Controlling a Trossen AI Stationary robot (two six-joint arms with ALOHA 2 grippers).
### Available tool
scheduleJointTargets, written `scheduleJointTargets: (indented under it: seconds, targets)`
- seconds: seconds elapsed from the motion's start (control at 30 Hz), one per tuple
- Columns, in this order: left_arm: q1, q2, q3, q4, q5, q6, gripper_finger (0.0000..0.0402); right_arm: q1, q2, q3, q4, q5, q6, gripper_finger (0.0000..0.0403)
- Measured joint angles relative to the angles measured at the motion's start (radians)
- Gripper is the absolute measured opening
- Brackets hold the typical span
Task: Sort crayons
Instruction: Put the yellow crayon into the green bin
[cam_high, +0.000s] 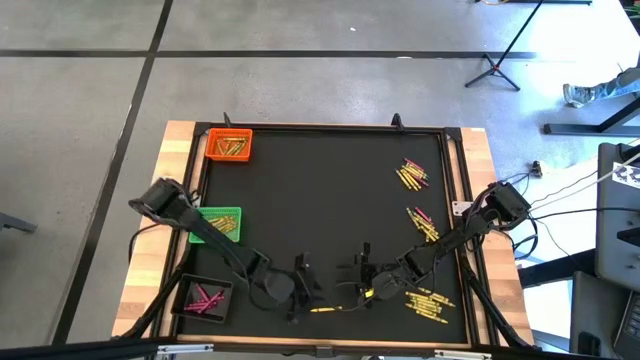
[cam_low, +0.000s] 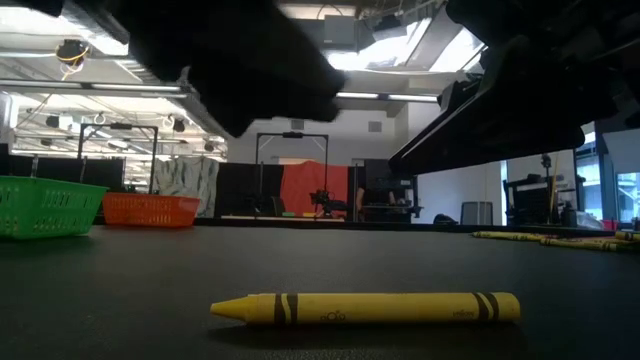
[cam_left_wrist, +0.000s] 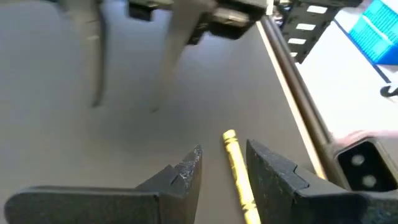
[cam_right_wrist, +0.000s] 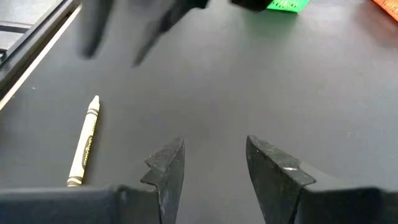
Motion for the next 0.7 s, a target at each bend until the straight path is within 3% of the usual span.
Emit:
scheduleJointTargets:
  seconds: [0.27, 0.5, 0.7]
  targets:
    - [-0.020, 0.148, 0.118, 0.001, 0.008, -0.002, 0.0108, 0.000, 0.000, 0.000, 0.001, -0.001, 0.000, 0.0170]
    - [-0.021, 0.232, 0.126, 0.011, 0.056, -0.062, 0.0108, 0.000, 0.000, 0.000, 0.001, -0.012, 0.016, 0.0170]
    - [-0.039, 0.260, 0.128, 0.018, 0.029, -0.061, 0.0108, 0.000, 0.000, 0.000, 0.001, -0.029, 0.017, 0.0170]
